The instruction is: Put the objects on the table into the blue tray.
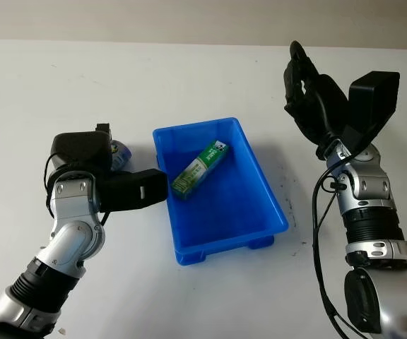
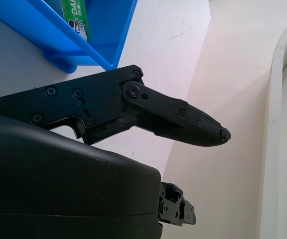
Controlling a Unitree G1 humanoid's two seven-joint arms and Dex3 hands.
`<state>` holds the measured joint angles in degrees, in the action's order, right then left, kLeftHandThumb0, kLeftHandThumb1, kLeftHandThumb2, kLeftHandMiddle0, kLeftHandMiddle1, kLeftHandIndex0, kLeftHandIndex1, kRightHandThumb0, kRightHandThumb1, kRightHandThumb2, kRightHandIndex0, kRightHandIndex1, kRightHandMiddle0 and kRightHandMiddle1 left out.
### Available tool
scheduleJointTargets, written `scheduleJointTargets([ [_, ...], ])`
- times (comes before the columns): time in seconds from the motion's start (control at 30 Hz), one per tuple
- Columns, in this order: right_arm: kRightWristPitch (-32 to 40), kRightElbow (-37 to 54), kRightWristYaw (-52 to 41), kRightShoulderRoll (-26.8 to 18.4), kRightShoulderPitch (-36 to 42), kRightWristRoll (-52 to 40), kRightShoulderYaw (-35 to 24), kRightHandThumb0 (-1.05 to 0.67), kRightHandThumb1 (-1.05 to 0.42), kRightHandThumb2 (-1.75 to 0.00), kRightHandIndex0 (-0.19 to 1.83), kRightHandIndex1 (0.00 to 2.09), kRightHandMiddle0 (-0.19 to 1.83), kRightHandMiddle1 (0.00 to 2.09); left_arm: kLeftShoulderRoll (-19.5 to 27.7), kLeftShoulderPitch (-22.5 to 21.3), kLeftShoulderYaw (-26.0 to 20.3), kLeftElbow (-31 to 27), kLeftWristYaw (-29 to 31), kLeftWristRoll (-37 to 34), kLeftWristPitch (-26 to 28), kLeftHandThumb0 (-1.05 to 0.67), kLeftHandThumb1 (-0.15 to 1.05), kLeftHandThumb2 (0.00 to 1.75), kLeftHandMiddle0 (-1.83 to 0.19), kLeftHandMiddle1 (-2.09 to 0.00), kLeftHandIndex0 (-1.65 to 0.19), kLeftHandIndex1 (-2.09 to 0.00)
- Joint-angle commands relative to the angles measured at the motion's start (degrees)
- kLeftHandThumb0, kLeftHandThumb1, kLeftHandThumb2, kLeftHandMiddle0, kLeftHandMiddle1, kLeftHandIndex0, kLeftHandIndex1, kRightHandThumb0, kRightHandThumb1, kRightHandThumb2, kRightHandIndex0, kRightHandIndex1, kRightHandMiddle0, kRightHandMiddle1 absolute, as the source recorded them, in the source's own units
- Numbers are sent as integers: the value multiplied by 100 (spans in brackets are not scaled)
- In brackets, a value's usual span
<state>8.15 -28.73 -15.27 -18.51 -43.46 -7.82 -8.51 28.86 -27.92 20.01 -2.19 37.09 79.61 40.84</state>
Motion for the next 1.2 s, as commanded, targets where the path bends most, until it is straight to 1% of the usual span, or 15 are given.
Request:
scheduleJointTargets([
  [0.0,-24,98,39,-61,-113,20,-30,-66,-105,-77,-19,0,-19,0,125,55,102,213,93,170,-136,-59,104,11,-59,-209,-3,-123],
  [0.07,-33,83,-6,-72,-116,8,-29,-66,-105,-77,-19,0,-19,0,189,96,101,229,-99,257,-340,-53,105,15,-61,-209,-11,-110],
  [0.13,-50,65,-52,-77,-118,-19,-43,-66,-105,-77,-19,0,-19,0,184,149,41,233,-388,265,-470,-47,105,20,-62,-209,-14,-109],
  [0.17,-53,62,-68,-77,-118,-31,-51,-66,-105,-77,-19,0,-19,0,185,164,22,241,-517,282,-515,-45,105,23,-64,-209,-10,-114],
  [0.23,-42,55,-91,-77,-124,-50,-63,-66,-105,-77,-19,0,-19,0,176,183,-48,234,-776,229,-602,-43,105,28,-71,-209,6,-142],
  [0.3,-55,41,-103,-76,-123,-56,-69,-66,-105,-76,-19,0,-19,0,173,175,-136,219,-957,128,-677,-41,105,30,-70,-209,10,-104],
  [0.37,-48,48,-110,-73,-118,-63,-74,-66,-105,-76,-19,0,-19,0,220,122,-184,208,-1012,85,-768,-42,105,32,-65,-209,3,-82],
  [0.47,-66,39,-99,-88,-111,-32,-60,-65,-105,-76,-19,0,-19,0,301,36,-237,154,-1096,61,-914,-43,105,30,-54,-209,9,-158],
  [0.5,-65,32,-97,-86,-113,-35,-63,-66,-105,-76,-19,0,-19,0,351,-37,-228,117,-1009,120,-965,-44,105,30,-55,-209,10,-170],
  [0.53,-51,34,-100,-81,-117,-45,-67,-66,-105,-76,-19,0,-19,0,398,-99,-238,68,-958,142,-1025,-45,105,31,-59,-209,10,-164],
  [0.57,-38,32,-99,-70,-124,-62,-77,-66,-105,-76,-19,0,-19,0,450,-161,-245,16,-890,177,-1086,-45,105,31,-64,-209,8,-170],
  [0.63,-24,16,-107,-60,-138,-80,-83,-66,-105,-76,-19,0,-19,0,566,-257,-245,-81,-869,301,-1225,-47,105,34,-74,-209,4,-198],
  [0.73,-13,4,-105,-56,-148,-78,-77,-66,-105,-76,-19,0,-19,0,603,-380,-397,-298,-969,224,-1377,-48,105,35,-77,-209,-5,-208],
  [0.97,-16,-5,-85,-30,-143,-79,-80,-65,-105,-75,-19,0,-19,0,704,-418,-732,-713,-1391,-34,-1789,-50,105,31,-80,-209,-14,-209],
  [1.17,-62,-55,-113,-10,-147,-123,-112,-65,-105,-73,-19,0,-19,0,675,-534,-944,-967,-1360,-289,-1998,-48,105,32,-79,-209,-23,-209],
])
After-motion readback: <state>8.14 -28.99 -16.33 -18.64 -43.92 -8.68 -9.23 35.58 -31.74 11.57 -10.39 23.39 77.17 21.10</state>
